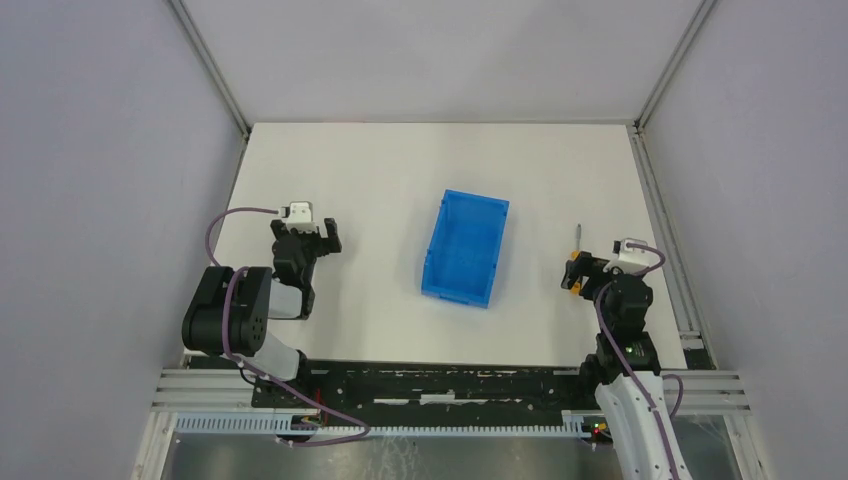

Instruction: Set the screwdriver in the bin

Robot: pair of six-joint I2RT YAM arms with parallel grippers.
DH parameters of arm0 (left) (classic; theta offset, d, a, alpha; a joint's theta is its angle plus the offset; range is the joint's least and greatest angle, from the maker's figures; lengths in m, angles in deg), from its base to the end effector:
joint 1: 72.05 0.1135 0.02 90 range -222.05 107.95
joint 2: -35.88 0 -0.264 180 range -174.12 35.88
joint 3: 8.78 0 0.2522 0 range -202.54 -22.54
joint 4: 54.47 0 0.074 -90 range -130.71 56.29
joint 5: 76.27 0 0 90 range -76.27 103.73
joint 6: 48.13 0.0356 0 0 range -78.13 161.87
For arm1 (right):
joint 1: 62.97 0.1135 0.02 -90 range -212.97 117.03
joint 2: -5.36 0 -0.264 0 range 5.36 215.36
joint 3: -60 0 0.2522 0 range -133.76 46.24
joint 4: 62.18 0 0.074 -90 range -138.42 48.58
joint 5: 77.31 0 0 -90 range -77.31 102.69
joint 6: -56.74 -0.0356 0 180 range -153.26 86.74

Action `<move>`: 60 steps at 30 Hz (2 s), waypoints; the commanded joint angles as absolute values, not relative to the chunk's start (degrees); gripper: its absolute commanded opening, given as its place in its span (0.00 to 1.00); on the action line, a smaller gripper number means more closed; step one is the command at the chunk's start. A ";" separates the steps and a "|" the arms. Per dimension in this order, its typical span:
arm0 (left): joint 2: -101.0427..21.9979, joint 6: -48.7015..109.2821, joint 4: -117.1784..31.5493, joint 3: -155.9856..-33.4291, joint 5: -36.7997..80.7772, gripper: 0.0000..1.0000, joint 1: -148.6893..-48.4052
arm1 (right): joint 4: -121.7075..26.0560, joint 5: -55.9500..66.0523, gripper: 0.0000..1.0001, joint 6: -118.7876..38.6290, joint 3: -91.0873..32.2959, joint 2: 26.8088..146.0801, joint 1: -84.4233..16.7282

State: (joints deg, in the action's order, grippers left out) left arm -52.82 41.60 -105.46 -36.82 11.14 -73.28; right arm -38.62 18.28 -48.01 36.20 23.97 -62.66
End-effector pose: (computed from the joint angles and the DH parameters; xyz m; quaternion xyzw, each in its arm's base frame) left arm 0.2456 -0.0037 0.1392 -0.0082 0.7641 0.0088 0.6450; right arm 0.1248 -0.0028 0.1861 0.1301 0.7999 0.0374 0.5846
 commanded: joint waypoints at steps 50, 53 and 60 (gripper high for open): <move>-52.00 40.42 -106.95 -37.04 11.53 1.00 -73.01 | -1.58 19.22 0.00 -39.36 -24.10 90.20 -64.21; -51.93 40.38 -106.90 -37.04 11.55 1.00 -73.01 | 2.00 19.02 0.00 -40.49 -28.37 86.80 -64.23; -52.01 40.39 -106.98 -37.04 11.53 1.00 -73.01 | -5.34 17.73 0.00 -50.42 -33.15 84.30 -44.97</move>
State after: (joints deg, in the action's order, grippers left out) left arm -52.82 41.60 -105.46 -36.80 11.14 -73.28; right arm -2.45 18.50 -42.76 -29.83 84.52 -59.64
